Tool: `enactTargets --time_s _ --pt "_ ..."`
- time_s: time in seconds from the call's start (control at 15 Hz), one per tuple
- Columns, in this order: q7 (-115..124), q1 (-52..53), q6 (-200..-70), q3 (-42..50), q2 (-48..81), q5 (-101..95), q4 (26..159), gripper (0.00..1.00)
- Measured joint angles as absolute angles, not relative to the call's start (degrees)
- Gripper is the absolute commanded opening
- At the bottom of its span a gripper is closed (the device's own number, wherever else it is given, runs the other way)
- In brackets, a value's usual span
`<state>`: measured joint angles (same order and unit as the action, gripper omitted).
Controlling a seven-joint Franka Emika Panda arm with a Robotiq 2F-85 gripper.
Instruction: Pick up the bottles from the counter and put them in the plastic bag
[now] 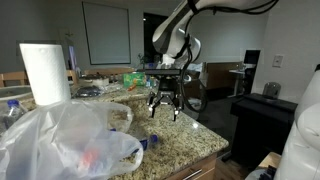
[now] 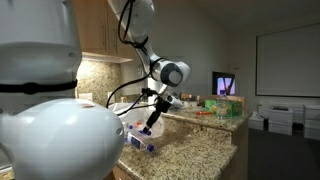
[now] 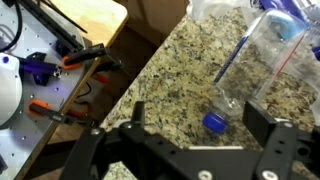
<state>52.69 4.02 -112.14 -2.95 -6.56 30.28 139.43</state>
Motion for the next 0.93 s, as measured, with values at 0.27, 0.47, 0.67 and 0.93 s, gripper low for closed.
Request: enactTargets --time_s 0.27,0.47,0.67,0.93 --pt "52.69 3.77 -119.79 -2.52 -2.95 37.66 144.23 1.0" --pt "51.17 3.85 -126.02 -2.3 -2.04 42.35 146.31 1.0" --pt "48.57 4.25 -131.76 -3.53 -1.72 47.31 146.95 1.0" --pt "45.7 5.08 -135.52 -4.95 -0.07 53.55 147.07 1.0"
